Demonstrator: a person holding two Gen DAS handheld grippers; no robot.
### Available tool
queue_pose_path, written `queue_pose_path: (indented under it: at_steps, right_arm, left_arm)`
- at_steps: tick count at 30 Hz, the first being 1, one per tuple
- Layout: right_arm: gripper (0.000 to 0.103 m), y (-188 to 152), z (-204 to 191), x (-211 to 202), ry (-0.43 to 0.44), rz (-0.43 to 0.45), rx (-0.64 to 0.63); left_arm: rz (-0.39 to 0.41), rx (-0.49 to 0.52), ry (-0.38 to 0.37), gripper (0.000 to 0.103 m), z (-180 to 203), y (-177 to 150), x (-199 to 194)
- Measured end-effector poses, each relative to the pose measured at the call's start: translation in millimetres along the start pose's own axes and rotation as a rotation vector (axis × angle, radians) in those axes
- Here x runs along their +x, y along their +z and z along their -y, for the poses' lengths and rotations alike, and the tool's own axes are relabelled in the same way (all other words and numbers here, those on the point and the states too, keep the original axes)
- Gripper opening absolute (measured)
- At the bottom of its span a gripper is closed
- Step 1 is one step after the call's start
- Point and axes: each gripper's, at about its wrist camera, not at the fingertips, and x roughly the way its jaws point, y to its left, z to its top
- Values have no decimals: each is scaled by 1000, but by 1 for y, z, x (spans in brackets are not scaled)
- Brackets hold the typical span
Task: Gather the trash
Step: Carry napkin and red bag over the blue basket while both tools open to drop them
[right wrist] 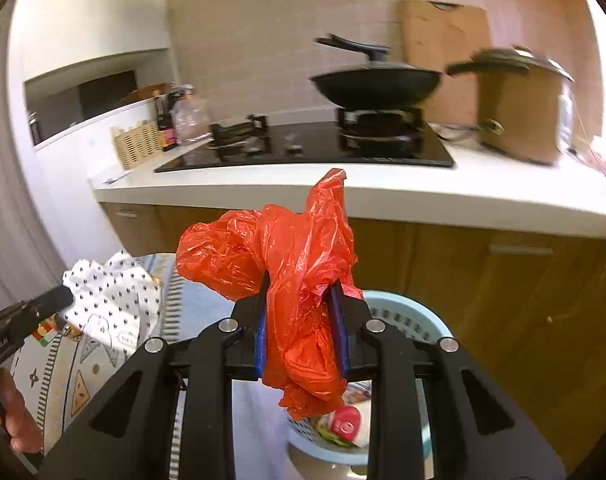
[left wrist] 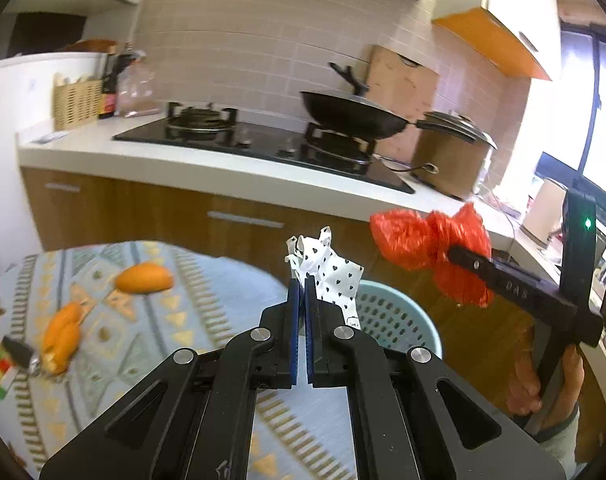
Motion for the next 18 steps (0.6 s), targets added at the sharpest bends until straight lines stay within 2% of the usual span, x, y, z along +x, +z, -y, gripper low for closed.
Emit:
queue_pose_path:
  at_steps: [8, 18]
  right_arm:
    - [23, -19, 50, 3, -53, -44, 84]
    - [23, -40, 83, 17, -75, -105, 152]
  left_arm:
    - [-53, 47, -60, 0, 46, 3, 45]
    - [-129, 77, -90, 0, 81, -10, 93]
